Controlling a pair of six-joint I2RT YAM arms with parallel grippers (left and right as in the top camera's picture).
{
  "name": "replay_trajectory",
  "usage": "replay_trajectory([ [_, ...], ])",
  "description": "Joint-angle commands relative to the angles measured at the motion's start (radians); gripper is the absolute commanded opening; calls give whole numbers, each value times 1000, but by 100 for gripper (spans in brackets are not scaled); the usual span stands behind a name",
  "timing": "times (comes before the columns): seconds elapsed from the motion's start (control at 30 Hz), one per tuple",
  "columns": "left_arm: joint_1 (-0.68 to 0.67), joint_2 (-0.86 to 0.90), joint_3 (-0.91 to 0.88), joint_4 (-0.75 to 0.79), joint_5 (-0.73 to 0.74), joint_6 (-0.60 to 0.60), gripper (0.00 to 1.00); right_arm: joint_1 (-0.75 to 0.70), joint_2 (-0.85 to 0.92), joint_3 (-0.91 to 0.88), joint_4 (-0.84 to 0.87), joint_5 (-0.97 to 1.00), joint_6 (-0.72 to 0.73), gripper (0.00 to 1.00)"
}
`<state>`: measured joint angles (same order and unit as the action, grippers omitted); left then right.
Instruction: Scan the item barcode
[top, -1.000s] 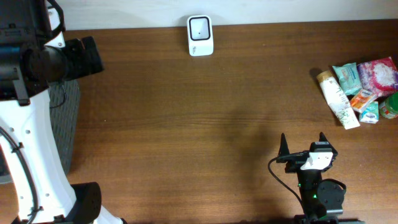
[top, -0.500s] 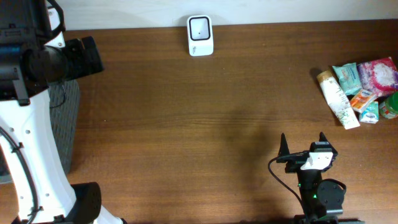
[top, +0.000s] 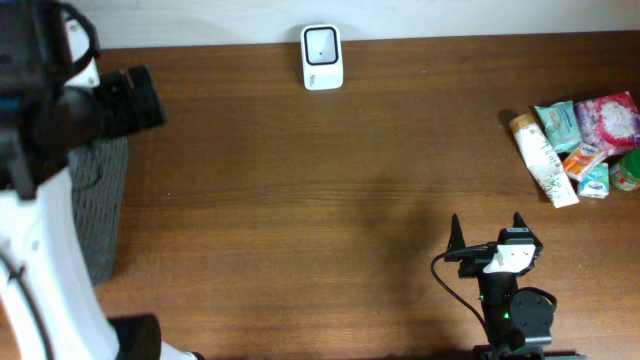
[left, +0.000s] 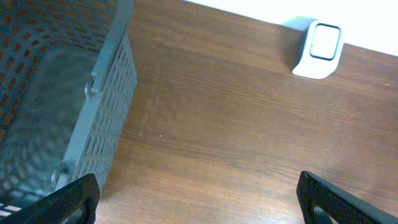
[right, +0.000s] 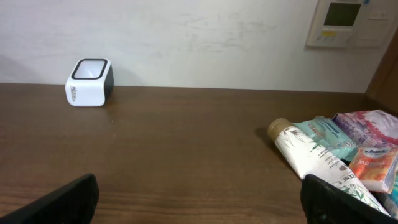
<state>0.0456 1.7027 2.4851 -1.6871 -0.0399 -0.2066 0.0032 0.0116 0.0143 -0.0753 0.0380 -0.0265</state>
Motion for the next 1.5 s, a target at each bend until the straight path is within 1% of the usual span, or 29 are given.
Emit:
replay_trajectory([
  [0.0, 3, -228, -215, 19, 78, -5, 99, -4, -8, -9, -3, 19, 5, 99],
  [0.03, 3, -318, -373, 92, 80, -5, 99, -4, -8, -9, -3, 19, 5, 98],
  [0.1, 3, -492, -706, 332, 155, 7, 99, -4, -8, -9, -3, 19, 5, 99],
  [0.17, 3, -661, -1004, 582, 322, 137, 99, -4, -8, -9, -3, 19, 5, 99],
  [0.2, 3, -755, -1143, 686, 367, 172, 99, -4, -8, -9, -3, 19, 5, 99],
  [0.23, 3, -843, -1258, 756, 371, 171, 99, -4, -8, -9, -3, 19, 5, 99],
  [0.3, 3, -937, -1344, 781, 365, 171, 99, -4, -8, -9, -3, 19, 5, 99],
  [0.37, 3, -941, -1344, 780, 366, 171, 99, -3, -8, -9, -3, 19, 5, 98],
  [0.43, 3, -937, -1358, 778, 413, 170, 99, -4, -8, -9, -3, 19, 5, 99],
  [0.5, 3, -1015, -1449, 801, 417, 212, 99, -4, -8, -9, -3, 19, 5, 98],
  [0.53, 3, -1103, -1533, 851, 418, 247, 99, -3, -8, -9, -3, 19, 5, 99],
  [0.63, 3, -1311, -1756, 1035, 383, 249, 99, -4, -8, -9, -3, 19, 5, 99],
  [0.67, 3, -1332, -1783, 1065, 380, 249, 99, -4, -8, -9, -3, 19, 5, 99],
  [0.7, 3, -1370, -1840, 1135, 356, 249, 99, -4, -8, -9, -3, 19, 5, 98],
  [0.73, 3, -1418, -1933, 1237, 315, 249, 99, -4, -8, -9, -3, 19, 5, 99],
  [0.77, 3, -1442, -1985, 1299, 304, 245, 99, -4, -8, -9, -3, 19, 5, 99],
  [0.83, 4, -1498, -2113, 1482, 293, 245, 99, -3, -8, -9, -3, 19, 5, 99],
  [0.9, 4, -1555, -2228, 1640, 256, 245, 99, -4, -8, -9, -3, 19, 5, 99],
  [0.93, 4, -1588, -2274, 1692, 238, 242, 99, -4, -8, -9, -3, 19, 5, 99],
  [0.97, 4, -1640, -2323, 1709, 159, 166, 99, -4, -8, -9, -3, 19, 5, 99],
  [1.0, 4, -1667, -2349, 1710, 118, 139, 99, -3, -8, -9, -3, 19, 5, 99],
  [1.17, 6, -1698, -2440, 1755, 68, 139, 99, -4, -8, -9, -3, 19, 5, 98],
  [1.23, 6, -1698, -2477, 1801, 49, 138, 99, -4, -8, -9, -3, 19, 5, 99],
  [1.3, 6, -1698, -2477, 1802, 17, 135, 99, -3, -8, -9, -3, 19, 5, 99],
  [1.33, 3, -1698, -2477, 1789, -31, 101, 99, -4, -8, -9, -3, 19, 5, 99],
  [1.37, 3, -1698, -2477, 1772, -45, 82, 99, -4, -8, -9, -3, 19, 5, 98],
  [1.47, 3, -1698, -2477, 1638, -34, 83, 99, -4, -8, -9, -3, 19, 5, 99],
])
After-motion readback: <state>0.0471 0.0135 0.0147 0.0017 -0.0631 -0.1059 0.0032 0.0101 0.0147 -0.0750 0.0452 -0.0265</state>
